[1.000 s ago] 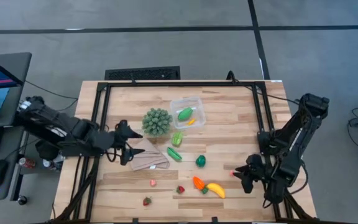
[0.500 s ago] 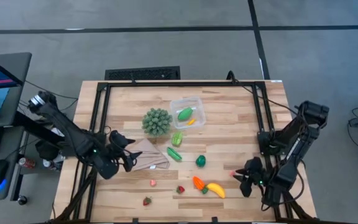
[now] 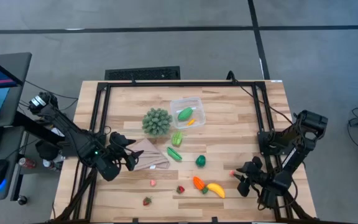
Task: Pick and placing Produce into tupperware
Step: Put the right pink peach into the transparent bin
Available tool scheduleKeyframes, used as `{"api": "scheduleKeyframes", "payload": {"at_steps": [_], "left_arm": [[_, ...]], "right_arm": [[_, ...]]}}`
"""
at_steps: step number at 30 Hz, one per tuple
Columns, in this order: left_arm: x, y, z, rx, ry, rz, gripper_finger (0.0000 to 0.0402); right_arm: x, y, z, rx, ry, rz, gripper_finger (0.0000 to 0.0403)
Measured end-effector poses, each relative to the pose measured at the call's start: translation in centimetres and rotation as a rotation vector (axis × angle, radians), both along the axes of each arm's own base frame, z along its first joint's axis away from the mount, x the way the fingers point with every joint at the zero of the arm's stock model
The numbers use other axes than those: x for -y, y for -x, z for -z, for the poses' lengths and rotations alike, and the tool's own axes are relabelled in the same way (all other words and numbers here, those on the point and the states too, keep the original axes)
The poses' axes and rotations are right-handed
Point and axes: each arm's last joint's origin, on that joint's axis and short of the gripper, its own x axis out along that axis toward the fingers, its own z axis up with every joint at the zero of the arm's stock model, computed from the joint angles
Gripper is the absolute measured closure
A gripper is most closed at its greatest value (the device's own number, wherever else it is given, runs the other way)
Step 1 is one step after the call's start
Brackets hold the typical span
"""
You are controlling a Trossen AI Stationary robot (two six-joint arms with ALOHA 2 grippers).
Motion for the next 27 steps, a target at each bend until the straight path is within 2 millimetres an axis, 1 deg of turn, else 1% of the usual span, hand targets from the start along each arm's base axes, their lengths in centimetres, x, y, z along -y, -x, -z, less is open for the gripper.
{"api": "scheduleKeyframes", "payload": {"at_steps": [9,22,27], "left_arm": [[-0.1,0.0,0.0,0.010,0.005,-0.014,0.0091],[-0.4,-0.1,0.0,-0.006,-0.013,-0.026,0.0091],[-0.5,0.0,0.1,-0.015,-0.021,-0.025,0.0091]], "right_arm": [[-0.2,-0.3,0.7,0.009,0.005,0.006,0.0275],[0.3,-1.4,0.7,0.004,0.043,0.011,0.0275],[0.5,-1.7,0.7,-0.028,0.034,0.020,0.0275]]}}
